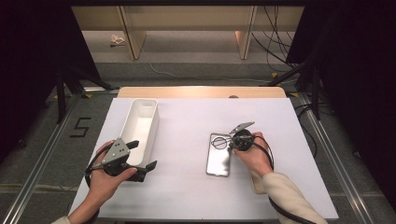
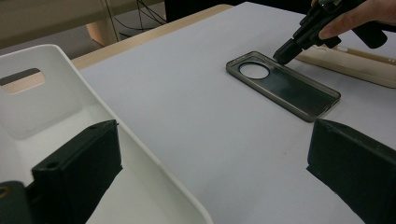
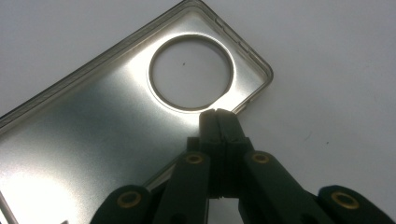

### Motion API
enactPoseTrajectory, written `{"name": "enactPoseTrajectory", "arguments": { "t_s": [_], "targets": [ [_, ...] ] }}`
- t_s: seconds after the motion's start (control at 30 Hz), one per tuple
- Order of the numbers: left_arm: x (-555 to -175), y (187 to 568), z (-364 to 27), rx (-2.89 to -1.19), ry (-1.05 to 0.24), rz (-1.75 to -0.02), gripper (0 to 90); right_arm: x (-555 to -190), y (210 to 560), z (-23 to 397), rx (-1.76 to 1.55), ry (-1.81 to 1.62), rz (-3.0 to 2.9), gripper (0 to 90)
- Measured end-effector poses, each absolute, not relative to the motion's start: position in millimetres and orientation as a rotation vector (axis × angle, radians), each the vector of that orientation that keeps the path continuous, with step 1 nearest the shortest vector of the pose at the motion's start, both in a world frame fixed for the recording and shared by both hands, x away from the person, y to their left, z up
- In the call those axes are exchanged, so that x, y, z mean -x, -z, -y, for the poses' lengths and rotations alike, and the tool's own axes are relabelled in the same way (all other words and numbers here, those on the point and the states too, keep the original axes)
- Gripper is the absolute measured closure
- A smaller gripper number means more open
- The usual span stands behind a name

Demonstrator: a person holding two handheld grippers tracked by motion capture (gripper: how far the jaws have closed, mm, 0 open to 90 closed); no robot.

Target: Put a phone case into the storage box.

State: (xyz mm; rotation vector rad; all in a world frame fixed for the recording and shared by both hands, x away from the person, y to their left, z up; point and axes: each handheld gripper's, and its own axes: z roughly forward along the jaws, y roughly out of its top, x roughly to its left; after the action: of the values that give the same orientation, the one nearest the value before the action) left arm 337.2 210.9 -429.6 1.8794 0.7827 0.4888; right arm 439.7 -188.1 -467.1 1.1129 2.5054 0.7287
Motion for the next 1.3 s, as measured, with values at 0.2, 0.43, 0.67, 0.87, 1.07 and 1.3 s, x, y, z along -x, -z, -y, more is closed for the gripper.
{"name": "enactPoseTrajectory", "arguments": {
  "t_s": [0.2,0.43,0.67,0.87,1.07,1.3],
  "targets": [
    [-337.4,429.9,-210.6,-1.880,-0.486,-0.783,2.3,-440.0,467.8,187.8,-1.103,-0.734,-2.506,90.0],
    [-337.3,429.9,-210.5,-1.882,-0.487,-0.782,2.3,-440.1,468.1,187.6,-1.103,-0.747,-2.503,90.0],
    [-337.4,430.1,-210.6,-1.883,-0.484,-0.783,2.4,-440.0,466.5,188.5,-1.108,-0.763,-2.492,90.0],
    [-337.1,430.1,-210.9,-1.881,-0.483,-0.783,2.4,-438.4,461.6,192.0,-1.100,-0.809,-2.470,82.5],
    [-336.5,430.0,-211.4,-1.882,-0.482,-0.784,2.4,-432.1,452.5,198.3,-1.063,-0.856,-2.444,69.1],
    [-335.9,429.7,-211.5,-1.882,-0.484,-0.784,2.4,-425.7,447.5,206.1,-1.023,-0.869,-2.464,54.5]
  ]
}}
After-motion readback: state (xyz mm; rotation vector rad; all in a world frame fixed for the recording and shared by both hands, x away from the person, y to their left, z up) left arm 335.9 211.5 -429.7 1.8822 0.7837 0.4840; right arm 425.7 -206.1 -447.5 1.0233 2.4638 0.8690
